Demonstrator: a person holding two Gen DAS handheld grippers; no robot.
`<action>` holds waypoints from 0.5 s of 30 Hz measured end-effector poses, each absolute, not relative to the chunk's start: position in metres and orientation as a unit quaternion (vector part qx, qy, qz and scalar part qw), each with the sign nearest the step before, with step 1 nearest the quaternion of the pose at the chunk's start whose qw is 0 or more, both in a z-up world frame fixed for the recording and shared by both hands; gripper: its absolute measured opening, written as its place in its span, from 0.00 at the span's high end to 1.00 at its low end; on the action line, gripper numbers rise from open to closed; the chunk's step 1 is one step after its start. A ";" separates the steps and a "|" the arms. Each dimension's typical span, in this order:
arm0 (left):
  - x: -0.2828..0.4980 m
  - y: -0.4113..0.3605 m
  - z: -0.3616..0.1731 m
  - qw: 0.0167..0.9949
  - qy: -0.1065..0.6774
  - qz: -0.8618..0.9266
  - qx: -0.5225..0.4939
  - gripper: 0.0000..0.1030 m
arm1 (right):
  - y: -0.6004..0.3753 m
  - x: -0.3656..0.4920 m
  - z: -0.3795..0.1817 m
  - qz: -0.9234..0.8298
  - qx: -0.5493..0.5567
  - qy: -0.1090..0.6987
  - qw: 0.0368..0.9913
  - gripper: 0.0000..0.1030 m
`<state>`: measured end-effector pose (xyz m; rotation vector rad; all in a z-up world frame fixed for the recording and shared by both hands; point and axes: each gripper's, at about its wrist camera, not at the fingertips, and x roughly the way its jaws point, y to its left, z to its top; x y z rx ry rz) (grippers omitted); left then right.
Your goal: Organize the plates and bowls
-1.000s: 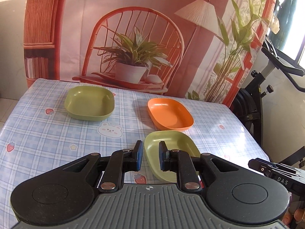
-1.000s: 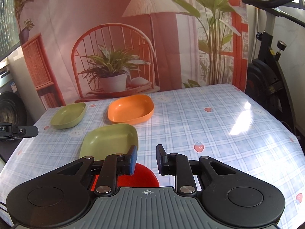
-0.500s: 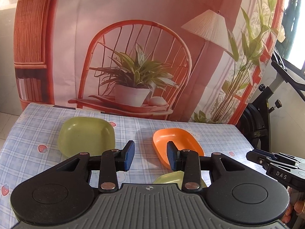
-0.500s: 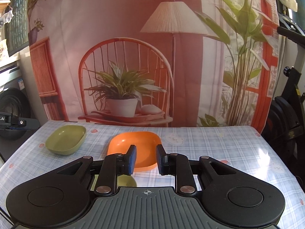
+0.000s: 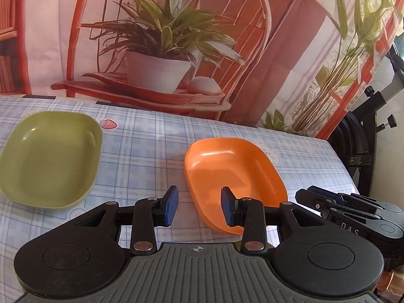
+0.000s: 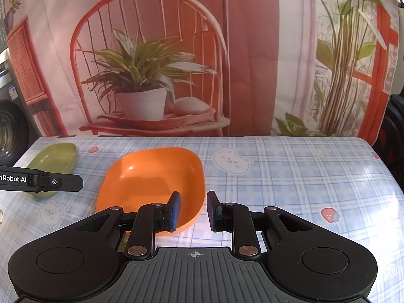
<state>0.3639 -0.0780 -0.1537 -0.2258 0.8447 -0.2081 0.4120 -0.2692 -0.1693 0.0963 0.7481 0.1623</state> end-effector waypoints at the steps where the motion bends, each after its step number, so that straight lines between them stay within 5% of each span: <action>1: 0.366 -0.080 -0.158 0.900 0.411 -0.100 -0.107 0.63 | -0.268 0.415 -0.175 0.078 0.046 0.370 0.925 0.79; 15: 0.388 -0.087 -0.190 0.885 0.440 -0.102 -0.115 0.64 | -0.264 0.435 -0.207 0.077 0.049 0.399 0.913 0.82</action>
